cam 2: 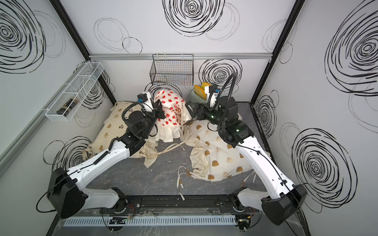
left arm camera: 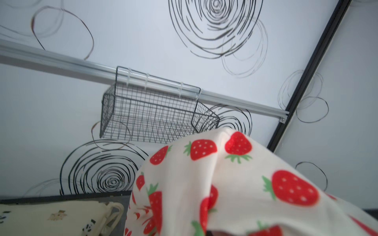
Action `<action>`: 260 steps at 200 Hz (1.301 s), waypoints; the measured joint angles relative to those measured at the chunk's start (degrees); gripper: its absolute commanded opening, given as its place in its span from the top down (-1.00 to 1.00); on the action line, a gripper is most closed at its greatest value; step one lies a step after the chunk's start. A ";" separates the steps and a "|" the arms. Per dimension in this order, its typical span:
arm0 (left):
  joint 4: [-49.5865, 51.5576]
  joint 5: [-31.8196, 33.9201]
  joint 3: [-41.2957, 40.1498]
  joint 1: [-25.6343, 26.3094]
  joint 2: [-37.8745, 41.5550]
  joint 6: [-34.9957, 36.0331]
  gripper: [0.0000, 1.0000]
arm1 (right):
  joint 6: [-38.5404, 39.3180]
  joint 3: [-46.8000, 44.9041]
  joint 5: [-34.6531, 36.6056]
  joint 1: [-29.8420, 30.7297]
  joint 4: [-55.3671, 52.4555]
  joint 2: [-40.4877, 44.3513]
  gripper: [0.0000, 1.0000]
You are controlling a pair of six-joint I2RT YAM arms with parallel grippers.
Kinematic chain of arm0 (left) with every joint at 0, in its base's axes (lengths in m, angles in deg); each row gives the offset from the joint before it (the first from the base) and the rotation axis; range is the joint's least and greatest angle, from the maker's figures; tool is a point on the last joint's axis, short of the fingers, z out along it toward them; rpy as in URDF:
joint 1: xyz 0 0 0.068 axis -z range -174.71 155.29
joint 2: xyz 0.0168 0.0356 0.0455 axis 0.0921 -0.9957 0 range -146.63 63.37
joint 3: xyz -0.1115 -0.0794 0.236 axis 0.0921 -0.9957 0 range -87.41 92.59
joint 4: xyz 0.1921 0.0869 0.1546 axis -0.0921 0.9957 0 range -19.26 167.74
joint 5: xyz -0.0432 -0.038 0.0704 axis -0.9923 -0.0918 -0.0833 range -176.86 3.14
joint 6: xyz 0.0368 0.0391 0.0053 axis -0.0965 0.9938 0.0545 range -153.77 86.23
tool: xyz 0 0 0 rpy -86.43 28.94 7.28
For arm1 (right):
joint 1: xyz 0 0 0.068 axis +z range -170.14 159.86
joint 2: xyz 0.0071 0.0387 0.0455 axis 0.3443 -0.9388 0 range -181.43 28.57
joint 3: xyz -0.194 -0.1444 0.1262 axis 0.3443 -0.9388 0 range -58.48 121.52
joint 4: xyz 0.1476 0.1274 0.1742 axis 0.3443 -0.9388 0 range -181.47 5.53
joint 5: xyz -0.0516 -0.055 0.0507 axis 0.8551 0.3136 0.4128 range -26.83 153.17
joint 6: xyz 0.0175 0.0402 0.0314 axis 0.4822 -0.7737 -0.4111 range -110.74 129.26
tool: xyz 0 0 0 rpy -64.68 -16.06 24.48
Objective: Zip up pillowcases
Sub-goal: Pick up the pillowcase from the center of the board, then place the pillowcase on the pillowcase.
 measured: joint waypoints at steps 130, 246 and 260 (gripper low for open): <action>13.97 3.89 11.54 -15.06 3.43 15.82 1.00 | 0.11 -12.09 -2.36 -5.31 1.88 0.35 -0.95; 18.97 -0.07 -14.40 -12.00 1.20 1.95 -0.22 | 1.03 -17.99 -5.38 -12.72 1.42 0.96 -0.95; 21.18 -1.66 -14.01 -11.34 3.80 0.17 -0.44 | 1.49 -18.01 -5.42 -13.20 0.22 1.03 -0.95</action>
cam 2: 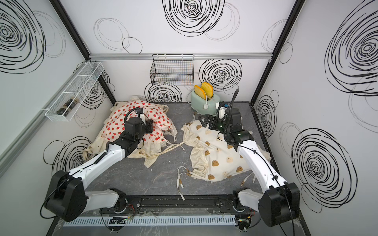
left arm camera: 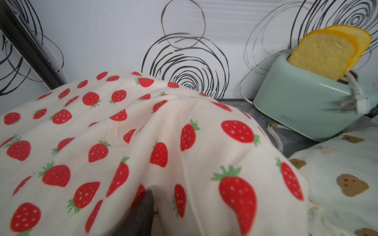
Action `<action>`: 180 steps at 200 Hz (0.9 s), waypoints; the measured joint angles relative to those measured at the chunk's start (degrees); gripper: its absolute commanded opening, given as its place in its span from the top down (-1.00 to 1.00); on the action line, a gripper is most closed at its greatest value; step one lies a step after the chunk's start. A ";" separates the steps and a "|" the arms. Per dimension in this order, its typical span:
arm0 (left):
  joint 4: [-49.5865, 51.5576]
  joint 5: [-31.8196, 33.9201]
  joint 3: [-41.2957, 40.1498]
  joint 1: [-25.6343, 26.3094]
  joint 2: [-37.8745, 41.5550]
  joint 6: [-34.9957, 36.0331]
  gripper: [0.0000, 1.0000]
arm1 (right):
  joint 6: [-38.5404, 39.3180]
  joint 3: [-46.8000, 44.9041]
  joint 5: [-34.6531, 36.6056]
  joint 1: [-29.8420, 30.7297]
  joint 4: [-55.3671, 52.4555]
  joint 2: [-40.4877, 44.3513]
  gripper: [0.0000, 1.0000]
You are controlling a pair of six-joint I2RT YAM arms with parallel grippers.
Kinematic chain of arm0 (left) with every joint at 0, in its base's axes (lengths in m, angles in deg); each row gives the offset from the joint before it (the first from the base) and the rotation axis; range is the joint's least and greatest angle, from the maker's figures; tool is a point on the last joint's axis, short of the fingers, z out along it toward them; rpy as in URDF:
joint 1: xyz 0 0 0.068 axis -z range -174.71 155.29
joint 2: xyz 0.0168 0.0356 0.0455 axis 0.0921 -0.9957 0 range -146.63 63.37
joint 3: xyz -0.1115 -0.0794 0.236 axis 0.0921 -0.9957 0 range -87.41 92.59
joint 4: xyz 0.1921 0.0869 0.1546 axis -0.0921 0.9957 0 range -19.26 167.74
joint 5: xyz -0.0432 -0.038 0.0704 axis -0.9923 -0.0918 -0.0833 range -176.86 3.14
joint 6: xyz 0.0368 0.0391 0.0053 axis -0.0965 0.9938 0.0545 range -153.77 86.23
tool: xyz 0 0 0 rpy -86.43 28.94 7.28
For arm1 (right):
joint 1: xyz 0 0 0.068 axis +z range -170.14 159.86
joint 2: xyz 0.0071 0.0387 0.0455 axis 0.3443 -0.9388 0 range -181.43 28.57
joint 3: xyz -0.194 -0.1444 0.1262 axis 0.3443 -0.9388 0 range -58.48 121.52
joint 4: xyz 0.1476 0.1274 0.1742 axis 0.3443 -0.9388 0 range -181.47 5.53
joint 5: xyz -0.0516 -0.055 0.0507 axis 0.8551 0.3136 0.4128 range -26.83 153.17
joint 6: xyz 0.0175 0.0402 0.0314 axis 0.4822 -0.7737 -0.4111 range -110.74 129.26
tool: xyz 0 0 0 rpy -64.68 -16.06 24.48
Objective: Zip up pillowcases
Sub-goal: Place the pillowcase on the pillowcase, then adjust the pillowcase at the center of the board.
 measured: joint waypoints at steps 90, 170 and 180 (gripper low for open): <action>13.05 -6.38 0.00 5.97 17.42 -14.19 -0.94 | 2.38 -1.44 0.90 -7.02 -9.31 4.92 -0.95; 4.76 -8.70 -8.85 30.53 8.74 -28.87 -0.93 | 1.60 -9.05 4.48 -23.85 -10.86 8.70 -0.95; 2.60 -9.35 -8.85 32.33 4.85 -29.97 -0.93 | 1.16 -9.92 5.51 -24.87 -10.78 9.03 -0.95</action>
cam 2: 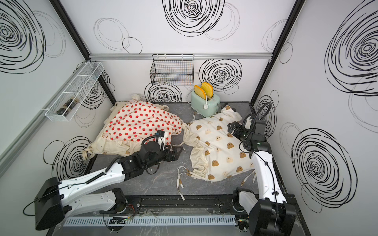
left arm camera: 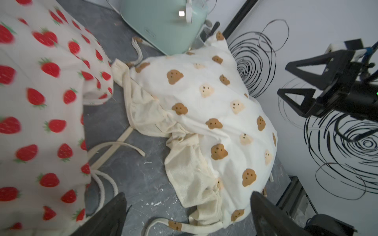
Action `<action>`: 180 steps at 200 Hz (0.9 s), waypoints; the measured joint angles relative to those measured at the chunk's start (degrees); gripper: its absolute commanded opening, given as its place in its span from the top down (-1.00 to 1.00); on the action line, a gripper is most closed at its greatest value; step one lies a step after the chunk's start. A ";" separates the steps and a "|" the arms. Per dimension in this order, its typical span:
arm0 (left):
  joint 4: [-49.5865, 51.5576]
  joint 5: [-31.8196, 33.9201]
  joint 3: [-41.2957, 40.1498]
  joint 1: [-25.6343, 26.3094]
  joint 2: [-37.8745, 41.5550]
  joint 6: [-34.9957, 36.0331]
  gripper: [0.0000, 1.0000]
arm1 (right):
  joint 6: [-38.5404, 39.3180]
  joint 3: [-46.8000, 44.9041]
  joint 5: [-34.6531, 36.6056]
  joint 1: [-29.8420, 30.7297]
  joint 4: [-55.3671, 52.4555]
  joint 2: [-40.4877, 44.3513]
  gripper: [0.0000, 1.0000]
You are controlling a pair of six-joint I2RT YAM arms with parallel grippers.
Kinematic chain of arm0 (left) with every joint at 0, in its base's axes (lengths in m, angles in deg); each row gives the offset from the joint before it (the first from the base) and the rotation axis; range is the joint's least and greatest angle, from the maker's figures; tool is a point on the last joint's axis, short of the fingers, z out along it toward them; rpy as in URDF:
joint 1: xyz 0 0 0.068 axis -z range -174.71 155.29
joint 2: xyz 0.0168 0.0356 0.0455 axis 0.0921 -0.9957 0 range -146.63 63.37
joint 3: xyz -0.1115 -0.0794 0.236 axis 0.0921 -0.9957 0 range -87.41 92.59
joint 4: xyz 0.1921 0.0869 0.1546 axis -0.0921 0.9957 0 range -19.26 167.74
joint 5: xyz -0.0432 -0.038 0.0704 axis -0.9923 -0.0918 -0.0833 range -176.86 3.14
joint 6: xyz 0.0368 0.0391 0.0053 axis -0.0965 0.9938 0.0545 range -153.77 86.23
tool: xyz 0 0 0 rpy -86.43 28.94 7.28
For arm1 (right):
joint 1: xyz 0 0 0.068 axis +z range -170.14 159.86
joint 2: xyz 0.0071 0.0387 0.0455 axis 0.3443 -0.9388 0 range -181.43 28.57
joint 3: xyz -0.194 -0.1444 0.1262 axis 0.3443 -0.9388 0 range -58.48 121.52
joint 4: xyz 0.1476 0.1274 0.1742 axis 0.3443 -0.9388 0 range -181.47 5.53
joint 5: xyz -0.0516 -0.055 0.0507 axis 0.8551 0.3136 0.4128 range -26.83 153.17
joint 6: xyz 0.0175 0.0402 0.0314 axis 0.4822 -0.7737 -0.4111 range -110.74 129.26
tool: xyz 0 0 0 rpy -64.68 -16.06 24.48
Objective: Zip up pillowcases
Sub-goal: Adjust the pillowcase at the center of the board.
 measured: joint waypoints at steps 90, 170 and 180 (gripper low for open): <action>-11.43 -3.76 8.52 8.52 -27.96 -4.44 -0.84 | -3.21 -3.23 2.99 -3.78 2.08 -0.98 -0.95; -9.31 -1.07 16.39 9.73 -37.77 -5.88 -0.69 | -3.13 -3.50 3.19 -3.91 2.64 -1.57 -0.95; -8.48 0.22 16.50 9.90 -38.03 -6.08 -0.67 | -3.10 -3.56 3.13 -3.91 2.69 -1.57 -0.95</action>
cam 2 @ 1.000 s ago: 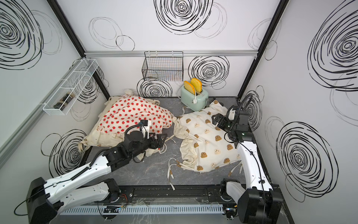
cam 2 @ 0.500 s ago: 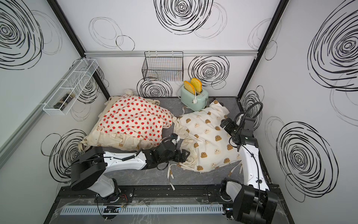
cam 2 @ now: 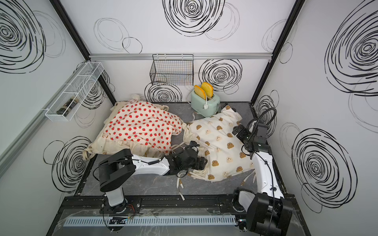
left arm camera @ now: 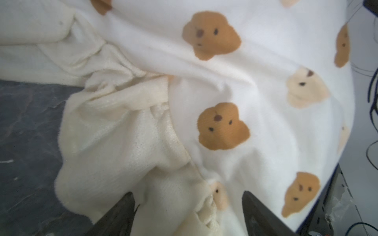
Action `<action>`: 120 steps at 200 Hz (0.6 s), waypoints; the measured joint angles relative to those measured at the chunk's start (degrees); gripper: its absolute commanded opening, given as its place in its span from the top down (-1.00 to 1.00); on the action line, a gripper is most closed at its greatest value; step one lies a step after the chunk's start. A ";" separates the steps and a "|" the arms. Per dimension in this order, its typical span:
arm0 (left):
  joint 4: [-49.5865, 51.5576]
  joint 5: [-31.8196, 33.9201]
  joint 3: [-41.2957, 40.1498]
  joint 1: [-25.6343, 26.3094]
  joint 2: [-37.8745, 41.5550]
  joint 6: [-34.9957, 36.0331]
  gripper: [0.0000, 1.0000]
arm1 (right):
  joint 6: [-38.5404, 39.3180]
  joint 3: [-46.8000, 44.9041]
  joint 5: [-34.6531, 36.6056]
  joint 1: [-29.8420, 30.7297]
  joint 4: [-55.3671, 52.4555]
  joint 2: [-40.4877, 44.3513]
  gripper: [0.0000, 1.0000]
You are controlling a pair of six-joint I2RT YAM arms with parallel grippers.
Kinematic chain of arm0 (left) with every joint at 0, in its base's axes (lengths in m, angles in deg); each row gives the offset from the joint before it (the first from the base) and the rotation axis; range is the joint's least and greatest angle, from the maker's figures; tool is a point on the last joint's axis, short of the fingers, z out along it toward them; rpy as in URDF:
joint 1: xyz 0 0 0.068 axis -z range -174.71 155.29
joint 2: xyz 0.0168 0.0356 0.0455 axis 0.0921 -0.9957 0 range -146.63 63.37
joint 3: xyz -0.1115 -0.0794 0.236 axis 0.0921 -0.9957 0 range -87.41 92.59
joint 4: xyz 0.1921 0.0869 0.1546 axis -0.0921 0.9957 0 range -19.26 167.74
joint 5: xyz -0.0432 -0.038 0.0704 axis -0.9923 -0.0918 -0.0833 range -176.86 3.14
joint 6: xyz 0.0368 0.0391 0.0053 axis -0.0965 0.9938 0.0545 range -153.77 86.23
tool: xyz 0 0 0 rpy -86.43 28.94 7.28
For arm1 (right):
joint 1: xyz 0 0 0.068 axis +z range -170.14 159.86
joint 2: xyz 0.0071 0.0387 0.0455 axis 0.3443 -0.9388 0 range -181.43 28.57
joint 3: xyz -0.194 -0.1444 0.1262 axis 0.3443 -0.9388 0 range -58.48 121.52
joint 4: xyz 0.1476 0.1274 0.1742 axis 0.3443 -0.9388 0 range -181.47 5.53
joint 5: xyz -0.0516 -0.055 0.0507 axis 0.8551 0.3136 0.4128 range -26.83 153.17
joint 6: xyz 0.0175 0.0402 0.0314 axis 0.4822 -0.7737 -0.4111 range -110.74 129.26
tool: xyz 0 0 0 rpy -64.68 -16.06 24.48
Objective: Zip up pillowcases
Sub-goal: Adjust the pillowcase at the center of the board.
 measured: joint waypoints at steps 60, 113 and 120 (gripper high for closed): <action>4.44 3.98 4.79 0.98 -4.63 -0.59 -0.31 | 0.09 -0.85 -0.94 0.00 0.35 0.00 -0.95; 5.75 4.96 6.29 0.96 -6.12 -1.18 0.34 | 0.11 -2.36 -2.19 0.00 1.01 0.00 -0.95; 5.68 4.98 6.29 0.79 -6.12 -1.18 0.45 | 0.09 -2.54 -2.45 0.00 1.03 0.00 -0.95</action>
